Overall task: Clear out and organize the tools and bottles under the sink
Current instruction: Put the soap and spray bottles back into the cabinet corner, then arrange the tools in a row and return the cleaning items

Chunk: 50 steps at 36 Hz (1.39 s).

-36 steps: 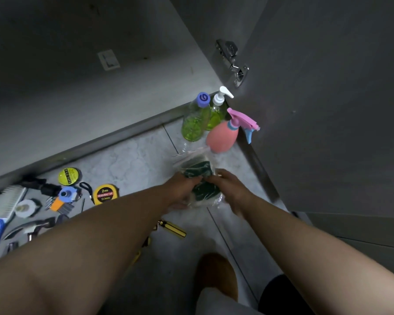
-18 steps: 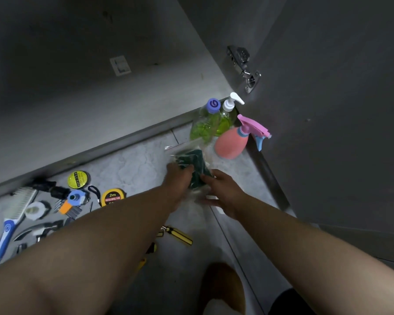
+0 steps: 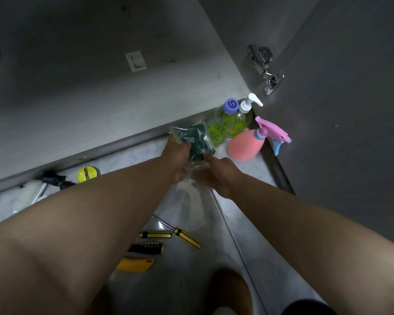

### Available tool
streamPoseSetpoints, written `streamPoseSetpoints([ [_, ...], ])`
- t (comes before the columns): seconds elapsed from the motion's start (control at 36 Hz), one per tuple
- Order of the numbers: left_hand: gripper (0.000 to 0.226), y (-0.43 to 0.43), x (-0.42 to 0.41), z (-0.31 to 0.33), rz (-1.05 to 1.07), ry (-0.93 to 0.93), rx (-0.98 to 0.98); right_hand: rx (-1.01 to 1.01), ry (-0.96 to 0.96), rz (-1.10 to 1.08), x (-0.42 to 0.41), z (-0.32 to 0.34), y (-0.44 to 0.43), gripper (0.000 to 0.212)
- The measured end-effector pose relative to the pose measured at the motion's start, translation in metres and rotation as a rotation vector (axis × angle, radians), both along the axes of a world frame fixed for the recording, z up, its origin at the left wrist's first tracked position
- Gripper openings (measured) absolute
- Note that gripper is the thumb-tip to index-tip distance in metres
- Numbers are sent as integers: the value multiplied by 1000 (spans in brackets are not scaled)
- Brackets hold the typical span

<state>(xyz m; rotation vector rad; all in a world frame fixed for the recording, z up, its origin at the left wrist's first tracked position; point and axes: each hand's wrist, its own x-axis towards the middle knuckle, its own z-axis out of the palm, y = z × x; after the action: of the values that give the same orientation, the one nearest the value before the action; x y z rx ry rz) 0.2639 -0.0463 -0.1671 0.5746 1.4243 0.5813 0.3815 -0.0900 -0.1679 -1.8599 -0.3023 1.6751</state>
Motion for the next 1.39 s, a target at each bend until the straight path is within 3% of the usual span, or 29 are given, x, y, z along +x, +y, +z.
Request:
streamPoseSetpoints([
  [0.11, 28, 3, -11, 3, -85, 59, 48, 56, 32, -20, -4, 7, 11, 22],
  [0.17, 18, 2, -19, 6, -133, 78, 62, 64, 13, -21, -4, 7, 10, 25],
  [0.22, 11, 2, -28, 8, -206, 105, 80, 62, 9, -46, -5, 7, 6, 45],
  [0.31, 15, 4, -44, 12, -412, 290, 112, 6, 24, -109, -5, 7, -8, 68],
  [0.42, 23, 2, -71, 31, -706, 432, 125, -113, -89, -153, -4, 8, -30, 53],
  [0.5, 31, -2, -94, 58, -1053, 568, 197, -219, -139, 121, -8, 16, -45, 39],
  [0.61, 35, -14, -132, 81, -1239, 760, 314, -166, -230, 869, -22, 42, -44, 19],
  [0.75, 25, -49, -184, 66, -1066, 850, 499, 139, -494, 1450, -54, 76, -24, 20],
  [0.83, 34, -75, -215, 45, -813, 960, 568, 268, -640, 1608, -76, 77, -14, 25],
  [0.94, 42, -101, -247, 22, -434, 1079, 520, 318, -655, 1566, -107, 57, -9, 25],
  [1.03, 41, -111, -266, 9, -267, 1108, 440, 361, -660, 1508, -132, 36, -12, 23],
  [1.28, 56, -118, -284, -15, -239, 1028, 428, 539, -653, 1442, -195, -7, -27, 32],
  [1.39, 47, -118, -288, -18, -280, 1035, 403, 659, -644, 1409, -226, -16, -17, 48],
])
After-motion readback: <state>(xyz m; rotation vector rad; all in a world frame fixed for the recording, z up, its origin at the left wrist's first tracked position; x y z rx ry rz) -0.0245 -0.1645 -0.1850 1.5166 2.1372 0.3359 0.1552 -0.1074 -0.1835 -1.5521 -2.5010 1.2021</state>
